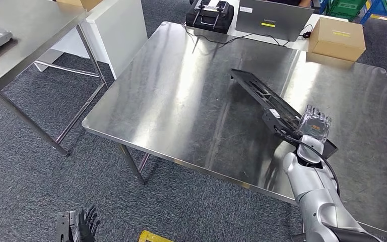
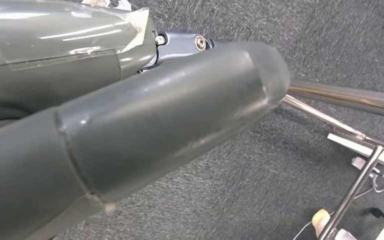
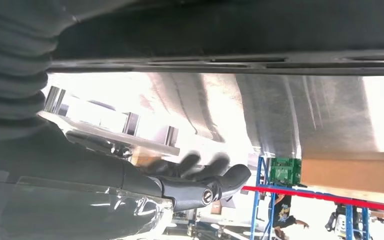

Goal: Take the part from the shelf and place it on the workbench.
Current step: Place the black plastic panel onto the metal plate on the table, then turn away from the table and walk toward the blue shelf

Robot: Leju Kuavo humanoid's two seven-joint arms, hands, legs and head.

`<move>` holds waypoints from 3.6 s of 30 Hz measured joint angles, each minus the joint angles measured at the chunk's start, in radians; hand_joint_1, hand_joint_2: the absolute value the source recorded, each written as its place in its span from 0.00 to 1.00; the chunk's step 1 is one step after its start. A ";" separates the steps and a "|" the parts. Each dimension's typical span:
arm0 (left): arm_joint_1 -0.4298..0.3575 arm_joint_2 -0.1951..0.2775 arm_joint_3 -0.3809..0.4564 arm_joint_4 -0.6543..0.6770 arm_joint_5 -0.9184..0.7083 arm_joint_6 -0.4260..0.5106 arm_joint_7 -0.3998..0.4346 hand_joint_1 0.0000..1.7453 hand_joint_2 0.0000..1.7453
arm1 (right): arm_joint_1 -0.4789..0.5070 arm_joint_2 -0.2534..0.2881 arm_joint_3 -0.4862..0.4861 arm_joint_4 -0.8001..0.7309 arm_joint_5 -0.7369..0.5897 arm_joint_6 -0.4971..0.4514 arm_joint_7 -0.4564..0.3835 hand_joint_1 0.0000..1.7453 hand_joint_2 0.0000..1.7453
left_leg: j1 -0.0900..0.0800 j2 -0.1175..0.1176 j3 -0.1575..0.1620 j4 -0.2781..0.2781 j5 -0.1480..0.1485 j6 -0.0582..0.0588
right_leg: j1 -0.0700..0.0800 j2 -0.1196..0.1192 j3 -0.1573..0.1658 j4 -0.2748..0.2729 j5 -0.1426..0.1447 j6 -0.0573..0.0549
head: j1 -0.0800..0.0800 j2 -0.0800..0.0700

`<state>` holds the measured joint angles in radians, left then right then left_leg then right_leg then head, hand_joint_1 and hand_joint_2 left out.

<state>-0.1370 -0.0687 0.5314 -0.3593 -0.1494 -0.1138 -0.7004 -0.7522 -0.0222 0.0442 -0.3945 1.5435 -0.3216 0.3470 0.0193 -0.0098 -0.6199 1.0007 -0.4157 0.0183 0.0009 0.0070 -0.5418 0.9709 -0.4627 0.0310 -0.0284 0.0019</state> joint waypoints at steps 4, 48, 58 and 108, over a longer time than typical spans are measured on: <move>-0.004 0.003 0.000 0.011 -0.008 -0.011 0.000 0.00 0.00 | 0.005 -0.002 0.002 0.000 0.000 0.014 0.002 0.00 0.00 | 0.000 0.000 0.000 0.000 0.000 0.000 | 0.000 0.000 0.000 0.000 0.000 0.000 | 0.000 0.000; -0.002 0.001 0.069 0.023 -0.071 -0.034 0.000 0.00 0.00 | 0.336 0.102 -0.050 -0.874 -0.167 -0.139 -0.381 0.00 0.00 | 0.001 0.000 0.003 -0.001 -0.002 -0.002 | 0.000 0.000 0.001 0.000 -0.002 -0.003 | 0.000 0.000; 0.051 -0.027 0.080 -0.061 -0.027 0.035 0.000 0.00 0.00 | 0.748 0.169 0.045 -1.431 -0.738 -0.374 -0.912 0.00 0.00 | 0.002 0.000 0.006 -0.001 -0.010 -0.009 | 0.001 0.001 0.004 0.000 -0.009 -0.006 | 0.000 0.000; 0.101 -0.063 0.296 -0.079 -0.063 -0.031 0.000 0.00 0.00 | 0.863 0.184 0.128 -1.163 -1.260 0.070 -0.946 0.00 1.00 | -0.008 0.008 -0.009 0.000 0.015 0.022 | -0.003 -0.006 0.004 0.165 -0.095 -0.005 | -0.007 0.000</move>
<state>-0.0361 -0.1314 0.8277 -0.4381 -0.2127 -0.1443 -0.7004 0.1105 0.1616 0.1726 -1.5579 0.2837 -0.2514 -0.5988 0.0114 -0.0014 -0.6290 1.0010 -0.4007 0.0399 -0.0017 0.0006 -0.5378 1.1358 -0.5577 0.0256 -0.0354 0.0019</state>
